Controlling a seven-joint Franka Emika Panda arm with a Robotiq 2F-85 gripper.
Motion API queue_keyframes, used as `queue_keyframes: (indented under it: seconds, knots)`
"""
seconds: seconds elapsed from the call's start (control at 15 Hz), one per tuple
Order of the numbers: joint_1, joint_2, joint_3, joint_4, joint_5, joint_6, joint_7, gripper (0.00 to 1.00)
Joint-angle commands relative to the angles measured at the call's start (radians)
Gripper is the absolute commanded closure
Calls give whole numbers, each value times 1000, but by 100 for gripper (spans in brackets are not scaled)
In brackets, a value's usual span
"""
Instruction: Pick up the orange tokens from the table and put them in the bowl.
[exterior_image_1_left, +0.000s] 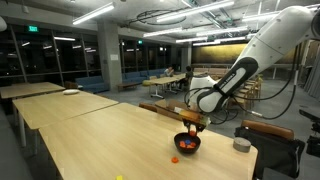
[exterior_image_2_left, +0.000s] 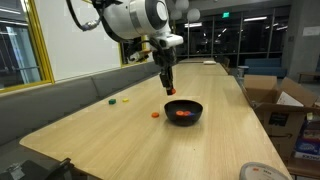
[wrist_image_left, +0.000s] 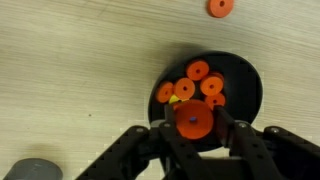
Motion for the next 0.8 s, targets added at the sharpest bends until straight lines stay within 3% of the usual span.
queue_keyframes:
  seconds: [0.0, 0.4, 0.47, 0.53, 0.73]
  knots:
    - [-36, 130, 24, 153, 106, -29, -122, 78]
    - [-61, 282, 29, 305, 259, -71, -274, 77]
    - [-67, 297, 35, 323, 288, -83, -299, 33]
    - [-70, 312, 37, 344, 307, -103, -322, 32]
    - [-73, 334, 59, 391, 357, -154, -405, 10]
